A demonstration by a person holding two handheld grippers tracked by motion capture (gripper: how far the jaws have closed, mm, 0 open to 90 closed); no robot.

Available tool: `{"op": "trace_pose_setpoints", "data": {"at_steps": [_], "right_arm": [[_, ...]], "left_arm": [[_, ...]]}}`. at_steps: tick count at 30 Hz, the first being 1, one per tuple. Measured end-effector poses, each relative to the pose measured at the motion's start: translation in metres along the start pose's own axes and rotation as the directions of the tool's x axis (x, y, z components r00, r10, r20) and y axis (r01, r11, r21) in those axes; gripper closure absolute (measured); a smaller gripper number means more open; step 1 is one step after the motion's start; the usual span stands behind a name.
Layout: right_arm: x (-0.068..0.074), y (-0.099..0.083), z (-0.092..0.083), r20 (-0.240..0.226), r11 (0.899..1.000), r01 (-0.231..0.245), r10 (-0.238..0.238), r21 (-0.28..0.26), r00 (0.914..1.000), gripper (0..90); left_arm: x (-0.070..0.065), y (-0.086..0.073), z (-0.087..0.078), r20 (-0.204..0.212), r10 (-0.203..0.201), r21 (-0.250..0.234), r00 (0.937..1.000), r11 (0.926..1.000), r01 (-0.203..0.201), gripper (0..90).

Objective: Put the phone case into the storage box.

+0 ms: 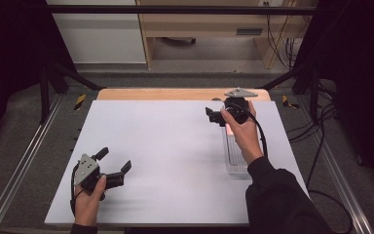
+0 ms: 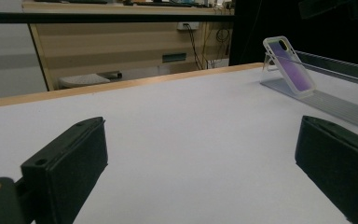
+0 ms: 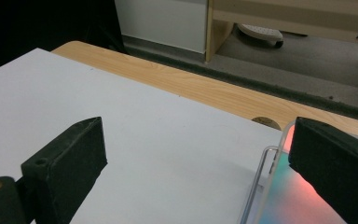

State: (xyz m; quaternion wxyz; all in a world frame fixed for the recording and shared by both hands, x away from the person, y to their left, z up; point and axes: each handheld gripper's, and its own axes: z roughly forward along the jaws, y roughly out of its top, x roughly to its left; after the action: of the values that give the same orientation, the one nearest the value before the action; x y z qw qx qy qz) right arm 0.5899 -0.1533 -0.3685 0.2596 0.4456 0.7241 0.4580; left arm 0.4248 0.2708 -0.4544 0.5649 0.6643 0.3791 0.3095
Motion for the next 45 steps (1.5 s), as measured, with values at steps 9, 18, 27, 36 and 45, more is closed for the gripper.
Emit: {"op": "trace_pose_setpoints", "data": {"at_steps": [9, 18, 27, 36, 45], "right_arm": [[0.013, 0.0, -0.002, -0.026, 1.0, 0.013, -0.013, -0.004, 0.9996, 4.4], [0.027, 0.0, -0.005, -0.056, 1.0, 0.017, -0.018, -0.009, 0.9983, 4.4], [0.037, -0.002, -0.011, -0.08, 0.999, 0.034, -0.034, -0.008, 0.9962, 4.3], [0.039, -0.006, -0.016, -0.096, 1.0, 0.026, -0.027, -0.005, 0.9951, 4.3], [0.045, -0.009, -0.022, -0.117, 0.999, 0.038, -0.039, -0.007, 0.9924, 4.3]], "left_arm": [[0.0, 0.0, 0.0, 0.001, -0.003, -0.004, 1.0, 1.0, 0.003, 1.9], [0.0, 0.0, 0.0, 0.002, -0.004, -0.006, 1.0, 1.0, 0.004, 1.9], [0.0, 0.0, -0.001, 0.003, -0.003, -0.006, 1.0, 1.0, 0.003, 1.9], [0.0, 0.0, -0.001, 0.004, -0.004, -0.006, 1.0, 1.0, 0.004, 1.9], [-0.001, 0.0, 0.0, 0.006, -0.002, -0.004, 1.0, 1.0, 0.002, 1.9]]}}
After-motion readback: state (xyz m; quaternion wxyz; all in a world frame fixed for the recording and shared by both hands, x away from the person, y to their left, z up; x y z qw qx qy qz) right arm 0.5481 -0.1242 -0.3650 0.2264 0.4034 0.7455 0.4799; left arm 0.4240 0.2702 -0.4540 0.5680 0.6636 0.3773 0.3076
